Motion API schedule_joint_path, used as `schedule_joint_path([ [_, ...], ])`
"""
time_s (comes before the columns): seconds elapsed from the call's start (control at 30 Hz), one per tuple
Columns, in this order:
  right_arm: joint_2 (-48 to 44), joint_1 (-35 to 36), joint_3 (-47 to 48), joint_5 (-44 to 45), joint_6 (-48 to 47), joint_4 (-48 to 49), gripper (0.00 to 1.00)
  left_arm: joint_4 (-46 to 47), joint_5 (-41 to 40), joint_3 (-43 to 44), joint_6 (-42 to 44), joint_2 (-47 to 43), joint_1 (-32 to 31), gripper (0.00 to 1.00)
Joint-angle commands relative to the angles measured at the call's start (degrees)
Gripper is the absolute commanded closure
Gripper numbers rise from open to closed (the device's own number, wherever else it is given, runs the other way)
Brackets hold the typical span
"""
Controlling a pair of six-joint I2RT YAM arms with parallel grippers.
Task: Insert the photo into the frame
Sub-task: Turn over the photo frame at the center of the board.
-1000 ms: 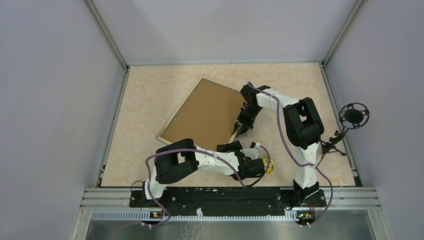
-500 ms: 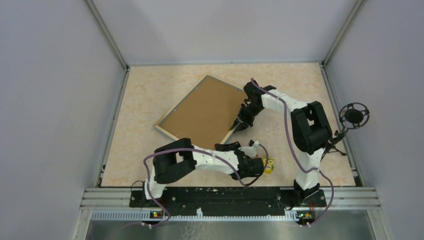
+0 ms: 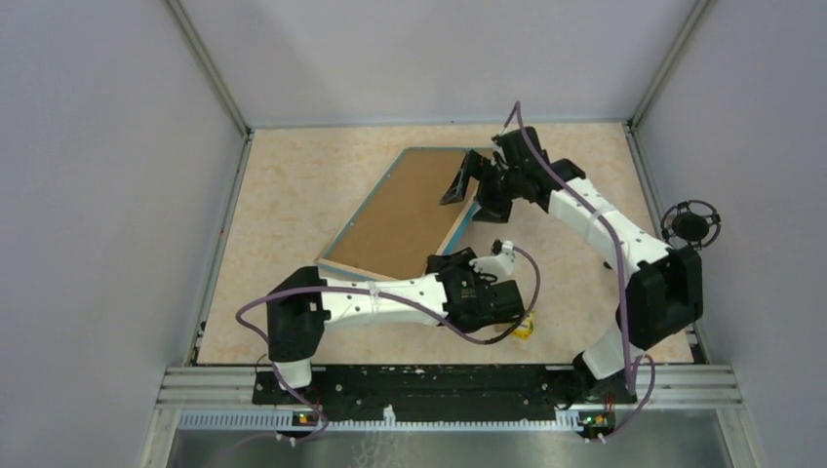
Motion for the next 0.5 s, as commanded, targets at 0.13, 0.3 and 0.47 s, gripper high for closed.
schedule_joint_path([
  [0.13, -22.55, -0.84, 8.84, 25.76, -11.06, -0.30, 0.01, 3.78, 0.48, 11.84, 8.84, -8.43, 1.25, 1.00],
  [0.3, -31.93, -0.95, 8.31, 24.09, -13.77, 8.35, 0.01, 13.72, 6.93, 13.11, 15.89, -15.89, 3.02, 1.00],
  [0.47, -33.88, -1.00, 9.44, 27.13, -14.38, 7.19, 0.01, 12.95, 21.30, 16.70, 12.62, -21.41, 10.55, 1.00],
])
